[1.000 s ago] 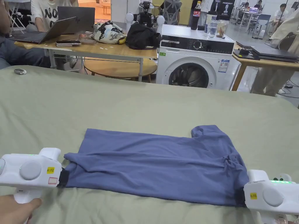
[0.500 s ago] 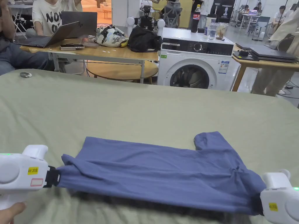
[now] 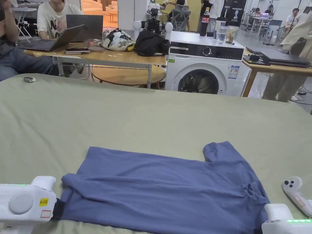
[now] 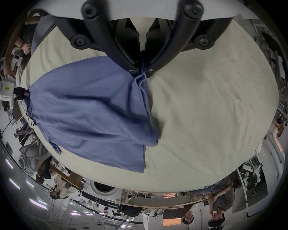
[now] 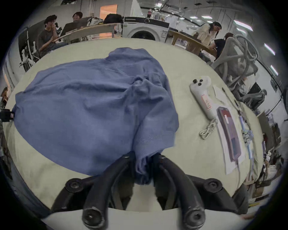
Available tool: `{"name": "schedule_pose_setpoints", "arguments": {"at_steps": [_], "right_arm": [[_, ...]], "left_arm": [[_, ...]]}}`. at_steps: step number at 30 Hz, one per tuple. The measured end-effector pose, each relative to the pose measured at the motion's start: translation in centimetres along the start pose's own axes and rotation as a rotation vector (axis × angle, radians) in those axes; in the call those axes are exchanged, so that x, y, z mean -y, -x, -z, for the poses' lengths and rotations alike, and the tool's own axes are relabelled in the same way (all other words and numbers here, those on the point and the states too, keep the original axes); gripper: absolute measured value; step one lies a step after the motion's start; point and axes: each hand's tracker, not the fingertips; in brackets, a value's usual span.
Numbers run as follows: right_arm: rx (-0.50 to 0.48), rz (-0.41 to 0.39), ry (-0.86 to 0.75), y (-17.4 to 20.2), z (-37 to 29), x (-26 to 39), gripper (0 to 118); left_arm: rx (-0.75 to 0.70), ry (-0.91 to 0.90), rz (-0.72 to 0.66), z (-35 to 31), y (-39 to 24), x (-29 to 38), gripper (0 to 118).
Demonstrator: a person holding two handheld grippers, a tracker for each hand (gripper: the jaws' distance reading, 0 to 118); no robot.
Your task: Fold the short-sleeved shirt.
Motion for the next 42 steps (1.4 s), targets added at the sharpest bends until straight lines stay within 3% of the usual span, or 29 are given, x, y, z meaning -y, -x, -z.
{"name": "schedule_pose_setpoints", "arguments": {"at_steps": [1,2,3,7,12,13,14,15,16,23,28,34,36,39,42], "right_arm": [[0.022,-0.001,-0.018,0.1,-0.7,-0.2,35],[0.032,0.015,-0.068,0.2,-1.6,-0.6,51],[0.033,0.032,-0.112,0.2,-2.5,-1.1,56],[0.01,0.124,-0.313,1.1,-5.0,-3.4,56],[-0.014,0.168,-0.562,4.2,-6.2,-5.3,51],[-0.017,0.169,-0.579,4.9,-6.0,-5.5,39],[-0.024,0.173,-0.594,5.5,-5.9,-5.9,8],[-0.047,0.182,-0.611,6.0,-5.7,-6.2,0],[-0.049,0.195,-0.609,6.3,-5.6,-6.3,0],[-0.088,0.184,-0.6,8.1,-3.9,-8.0,0],[-0.091,0.169,-0.567,8.1,-2.4,-9.3,0],[-0.123,0.138,-0.51,8.3,-0.8,-10.3,0],[-0.118,0.128,-0.493,8.4,-0.2,-10.5,0],[-0.125,0.128,-0.465,8.5,0.4,-10.4,0],[-0.121,0.122,-0.44,8.6,0.9,-10.4,0]], "left_arm": [[-0.002,0.0,-0.001,-0.5,-0.3,-0.3,8],[-0.007,-0.019,0.007,-1.2,-0.6,-0.5,28],[-0.002,-0.057,0.014,-1.8,-1.0,-0.9,38],[0.069,-0.245,0.011,-4.3,-2.8,-2.3,40],[-0.003,-0.483,0.099,-5.3,-5.9,-3.4,40],[-0.011,-0.527,0.113,-5.3,-6.4,-3.4,40],[-0.019,-0.553,0.116,-5.1,-6.9,-3.6,30],[-0.022,-0.556,0.107,-5.0,-7.4,-3.8,12],[-0.017,-0.555,0.106,-4.8,-7.7,-4.0,0],[-0.008,-0.505,0.06,-2.5,-7.8,-7.1,0],[0.025,-0.376,-0.029,0.6,-4.6,-12.7,0],[0.016,-0.153,0.022,6.2,-2.0,-19.9,0],[0.038,-0.093,0.002,8.3,-1.2,-21.4,12],[0.058,-0.017,-0.046,10.7,-0.8,-22.6,60],[-0.009,0.055,-0.024,12.8,-1.0,-22.8,64]]}}
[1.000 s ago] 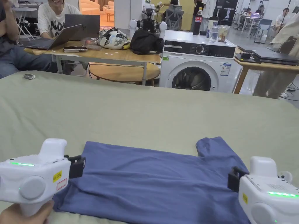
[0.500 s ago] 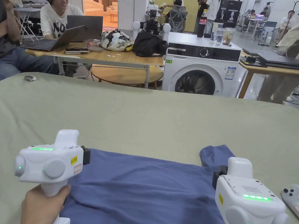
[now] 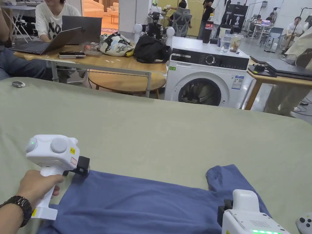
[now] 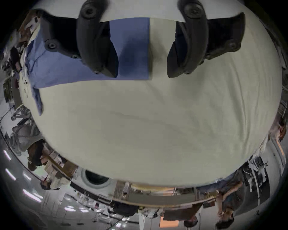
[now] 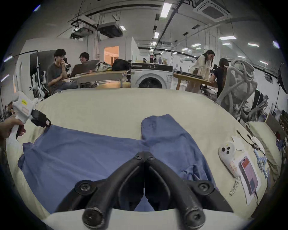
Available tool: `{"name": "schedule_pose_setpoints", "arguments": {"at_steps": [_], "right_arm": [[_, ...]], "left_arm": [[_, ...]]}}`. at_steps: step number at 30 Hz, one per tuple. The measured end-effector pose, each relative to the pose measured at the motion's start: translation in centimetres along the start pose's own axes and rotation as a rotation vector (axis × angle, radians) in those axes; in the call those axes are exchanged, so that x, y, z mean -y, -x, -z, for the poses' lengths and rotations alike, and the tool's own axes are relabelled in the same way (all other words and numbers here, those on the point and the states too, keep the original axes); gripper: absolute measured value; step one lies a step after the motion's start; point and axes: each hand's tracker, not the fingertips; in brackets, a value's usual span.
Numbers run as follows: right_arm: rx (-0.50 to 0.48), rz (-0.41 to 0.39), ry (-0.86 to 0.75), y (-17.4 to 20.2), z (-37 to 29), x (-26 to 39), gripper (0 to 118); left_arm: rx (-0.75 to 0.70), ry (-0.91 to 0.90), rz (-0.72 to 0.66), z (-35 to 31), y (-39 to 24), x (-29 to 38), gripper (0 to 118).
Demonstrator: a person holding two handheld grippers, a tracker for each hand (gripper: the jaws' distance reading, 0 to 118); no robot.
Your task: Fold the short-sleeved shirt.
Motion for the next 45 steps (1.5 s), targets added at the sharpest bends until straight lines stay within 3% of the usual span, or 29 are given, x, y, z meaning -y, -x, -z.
{"name": "schedule_pose_setpoints", "arguments": {"at_steps": [4,6,7,8,17,18,20,21,24,28,30,31,32,33,37,45], "right_arm": [[0.006,-0.005,0.02,-0.6,0.3,0.2,0],[0.007,0.002,0.031,-1.0,0.4,0.2,0],[0.007,0.008,0.036,-1.4,0.6,0.1,0],[0.006,0.011,0.042,-1.7,0.8,-0.1,0],[0.058,0.067,0.167,-7.8,6.6,-6.2,4],[0.058,0.074,0.208,-8.8,8.2,-7.2,14],[0.036,0.085,0.29,-10.5,11.5,-8.4,52],[0.06,0.065,0.316,-11.0,12.8,-8.7,59],[0.055,0.032,0.413,-12.4,16.9,-8.6,60],[0.017,0.052,0.548,-13.2,20.0,-7.3,59],[0.012,0.063,0.487,-13.1,19.3,-7.4,54],[0.019,0.057,0.471,-12.9,19.2,-7.3,43],[0.007,0.03,0.465,-12.7,19.1,-7.4,16],[-0.015,0.017,0.46,-12.5,19.0,-7.4,0],[-0.026,0.027,0.421,-12.5,17.3,-8.2,0],[-0.027,0.043,0.259,-13.1,7.4,-10.1,0]], "left_arm": [[-0.02,-0.006,0.03,0.2,-1.1,0.7,60],[-0.049,-0.033,0.1,0.1,-2.3,1.0,31],[-0.043,-0.035,0.131,0.1,-2.9,1.2,10],[-0.035,-0.044,0.16,-0.2,-3.0,1.2,0],[0.038,-0.145,0.093,-3.4,-2.0,1.8,0],[0.04,-0.158,0.088,-3.9,-2.0,2.1,0],[0.061,-0.177,0.073,-4.5,-1.5,2.3,0],[0.065,-0.188,0.063,-4.9,-1.5,2.5,0],[0.068,-0.208,0.057,-5.6,-1.4,3.1,0],[0.07,-0.225,0.056,-6.1,-1.5,3.8,0],[0.068,-0.228,0.06,-6.3,-1.5,4.0,0],[0.065,-0.226,0.063,-6.3,-1.5,4.0,0],[0.065,-0.228,0.065,-6.1,-1.4,4.0,0],[0.063,-0.229,0.066,-6.2,-1.3,3.9,0],[0.069,-0.236,0.055,-6.8,-1.1,4.0,0],[0.088,-0.3,0.057,-11.0,-0.6,5.6,0]]}}
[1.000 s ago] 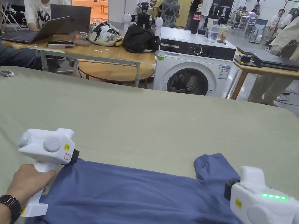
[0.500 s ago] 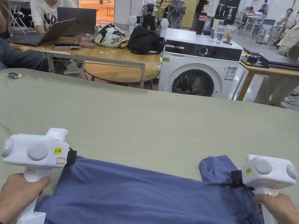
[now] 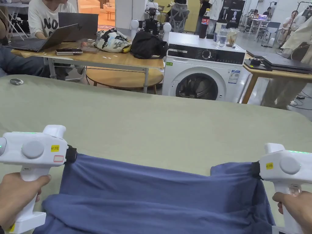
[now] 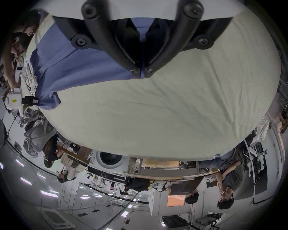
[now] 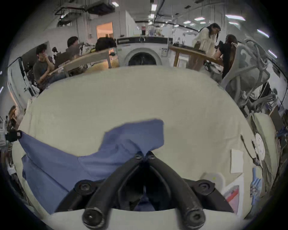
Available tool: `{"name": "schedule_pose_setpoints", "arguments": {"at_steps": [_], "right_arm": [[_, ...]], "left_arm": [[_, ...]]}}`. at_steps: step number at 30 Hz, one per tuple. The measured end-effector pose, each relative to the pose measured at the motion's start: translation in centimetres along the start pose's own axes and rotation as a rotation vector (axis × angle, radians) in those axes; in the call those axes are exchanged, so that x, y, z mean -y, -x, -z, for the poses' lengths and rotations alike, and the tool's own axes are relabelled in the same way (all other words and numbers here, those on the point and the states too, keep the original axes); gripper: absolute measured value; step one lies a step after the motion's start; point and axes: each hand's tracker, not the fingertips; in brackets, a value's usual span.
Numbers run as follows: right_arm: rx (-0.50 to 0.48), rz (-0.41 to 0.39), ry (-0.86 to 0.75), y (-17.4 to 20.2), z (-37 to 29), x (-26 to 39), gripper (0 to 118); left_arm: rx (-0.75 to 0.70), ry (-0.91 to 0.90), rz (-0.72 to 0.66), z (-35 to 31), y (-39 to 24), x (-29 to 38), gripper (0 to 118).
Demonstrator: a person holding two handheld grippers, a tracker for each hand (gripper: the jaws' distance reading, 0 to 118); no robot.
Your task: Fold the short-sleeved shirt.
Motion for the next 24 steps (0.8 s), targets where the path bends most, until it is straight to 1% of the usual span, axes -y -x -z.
{"name": "schedule_pose_setpoints", "arguments": {"at_steps": [5,9,10,17,18,23,24], "right_arm": [[-0.003,-0.008,-0.053,-0.1,-6.6,3.0,0],[-0.005,-0.01,-0.061,-0.1,-10.6,6.2,0],[-0.005,-0.013,-0.059,-0.8,-10.5,6.9,0],[-0.02,-0.049,0.014,-0.1,-14.1,12.9,0],[-0.019,-0.054,0.04,-0.6,-13.5,13.5,0],[0.007,-0.123,0.188,-0.2,-12.1,16.8,0],[0.024,-0.137,0.214,-0.1,-11.4,17.4,0]], "left_arm": [[0.029,-0.038,-0.021,-4.1,0.8,1.5,0],[0.055,-0.047,-0.023,-6.7,1.0,3.5,0],[0.059,-0.044,-0.02,-7.2,1.1,4.1,0],[0.073,0.02,0.0,-9.1,1.6,8.8,0],[0.072,0.042,0.008,-9.2,1.6,9.6,0],[0.056,0.179,0.038,-8.1,1.8,12.5,0],[0.048,0.204,0.042,-7.7,1.8,12.9,0]]}}
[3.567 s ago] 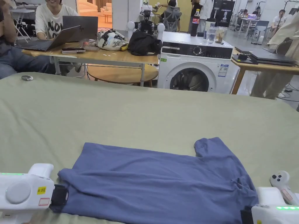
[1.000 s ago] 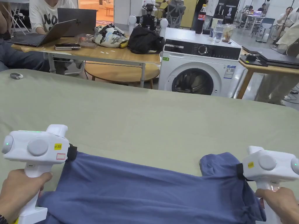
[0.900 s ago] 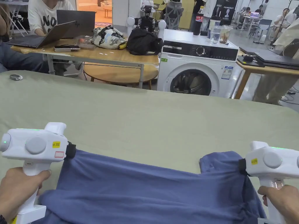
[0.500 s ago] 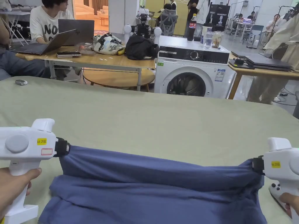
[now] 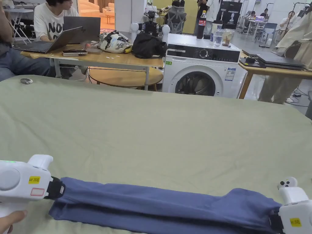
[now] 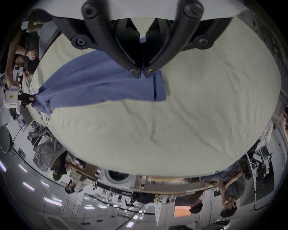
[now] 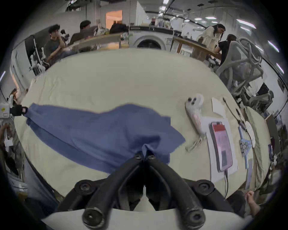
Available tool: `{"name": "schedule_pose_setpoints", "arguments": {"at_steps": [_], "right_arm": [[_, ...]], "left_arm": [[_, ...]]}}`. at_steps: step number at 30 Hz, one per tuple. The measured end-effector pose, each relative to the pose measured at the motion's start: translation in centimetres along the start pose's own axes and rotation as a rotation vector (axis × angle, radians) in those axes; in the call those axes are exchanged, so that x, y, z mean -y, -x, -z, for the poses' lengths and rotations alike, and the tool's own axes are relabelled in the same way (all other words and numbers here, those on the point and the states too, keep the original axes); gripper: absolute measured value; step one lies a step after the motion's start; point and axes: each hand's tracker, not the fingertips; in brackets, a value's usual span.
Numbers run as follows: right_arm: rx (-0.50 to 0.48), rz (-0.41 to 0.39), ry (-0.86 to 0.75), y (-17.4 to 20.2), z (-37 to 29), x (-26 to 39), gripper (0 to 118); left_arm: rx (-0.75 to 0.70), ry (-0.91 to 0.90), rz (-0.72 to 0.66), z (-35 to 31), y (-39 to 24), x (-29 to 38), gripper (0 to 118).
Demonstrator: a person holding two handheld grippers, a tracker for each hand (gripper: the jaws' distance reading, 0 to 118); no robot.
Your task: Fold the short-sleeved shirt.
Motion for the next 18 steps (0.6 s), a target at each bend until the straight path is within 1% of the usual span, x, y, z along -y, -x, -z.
{"name": "schedule_pose_setpoints", "arguments": {"at_steps": [2,3,5,8,10,11,12,13,14,15,18], "right_arm": [[0.023,-0.021,0.05,0.2,1.6,0.7,0],[0.038,-0.021,0.059,0.3,2.3,1.0,0],[0.029,-0.009,0.079,0.3,3.7,1.5,0],[0.034,0.007,0.067,0.4,4.2,1.8,0],[0.041,0.016,0.052,0.6,3.7,1.6,0],[0.058,0.014,0.047,0.9,3.4,1.4,4],[0.08,0.008,0.04,1.1,3.1,1.2,15],[0.142,-0.005,-0.008,1.4,2.6,1.0,34],[0.184,-0.017,-0.061,1.9,1.8,0.6,53],[0.192,-0.013,-0.108,2.1,1.2,0.2,54],[0.161,0.07,-0.217,2.9,0.2,-1.0,54]], "left_arm": [[0.002,0.053,0.01,1.0,0.0,0.6,0],[-0.008,0.081,0.024,1.5,0.0,0.9,0],[-0.026,0.113,0.038,2.5,0.0,1.5,0],[-0.028,0.097,0.033,3.3,0.3,2.0,0],[-0.031,0.09,-0.007,3.1,0.3,1.7,0],[-0.032,0.078,-0.018,2.7,0.1,1.5,8],[-0.035,0.062,-0.021,2.5,-0.1,1.4,20],[-0.044,0.029,-0.018,2.1,-0.7,1.2,33],[-0.086,-0.026,0.013,1.8,-1.3,0.9,48],[-0.12,-0.085,0.041,1.8,-1.6,0.8,49],[-0.083,-0.225,0.085,1.4,-3.5,0.0,49]]}}
